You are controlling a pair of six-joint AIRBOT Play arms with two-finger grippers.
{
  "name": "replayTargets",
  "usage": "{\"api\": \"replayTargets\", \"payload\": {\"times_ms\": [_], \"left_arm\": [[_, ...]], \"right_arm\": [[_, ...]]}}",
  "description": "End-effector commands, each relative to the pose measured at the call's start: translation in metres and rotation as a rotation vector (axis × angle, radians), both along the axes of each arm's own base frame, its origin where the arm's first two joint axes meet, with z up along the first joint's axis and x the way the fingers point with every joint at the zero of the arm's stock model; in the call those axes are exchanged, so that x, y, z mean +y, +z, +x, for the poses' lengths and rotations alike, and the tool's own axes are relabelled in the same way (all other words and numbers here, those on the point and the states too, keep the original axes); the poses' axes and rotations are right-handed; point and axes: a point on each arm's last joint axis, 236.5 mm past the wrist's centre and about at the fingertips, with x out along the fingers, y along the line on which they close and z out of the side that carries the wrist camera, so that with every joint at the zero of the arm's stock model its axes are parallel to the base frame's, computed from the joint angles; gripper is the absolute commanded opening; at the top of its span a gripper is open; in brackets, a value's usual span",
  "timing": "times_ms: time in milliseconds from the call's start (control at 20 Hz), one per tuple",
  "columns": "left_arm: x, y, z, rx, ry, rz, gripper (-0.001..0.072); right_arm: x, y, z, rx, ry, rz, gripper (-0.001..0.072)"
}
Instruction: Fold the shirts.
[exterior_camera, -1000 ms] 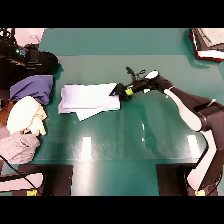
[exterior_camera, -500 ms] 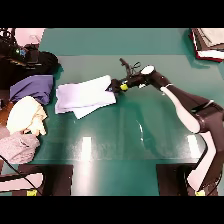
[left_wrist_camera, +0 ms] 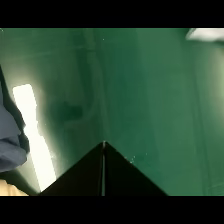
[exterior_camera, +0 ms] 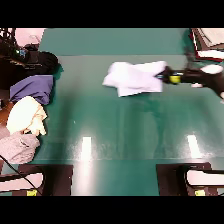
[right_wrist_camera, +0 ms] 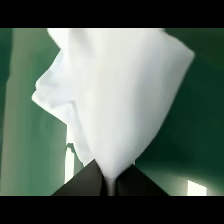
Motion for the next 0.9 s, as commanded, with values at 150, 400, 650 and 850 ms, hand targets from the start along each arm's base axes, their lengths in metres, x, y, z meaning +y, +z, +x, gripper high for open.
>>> {"api": "replayTargets", "payload": {"times_ms": [150, 400, 650, 850], "left_arm": [[-0.008, 0.003, 0.0, -0.001, -0.003, -0.041, 0.0026], [-0.015, 0.006, 0.0, -0.008, -0.014, -0.064, 0.0026], [-0.015, 0.005, -0.003, 0.005, -0.02, -0.062, 0.0026], [-0.015, 0.004, -0.003, 0.007, -0.023, -0.06, 0.0027]], "right_arm": [[-0.229, 0.024, -0.101, -0.046, -0.645, -0.085, 0.0009], [-0.273, -0.008, -0.173, 0.086, -0.79, -0.075, 0.0009], [-0.271, -0.033, -0.207, 0.245, -0.742, -0.149, 0.0014], [-0.286, -0.033, -0.248, 0.419, -0.676, -0.328, 0.0455]]}}
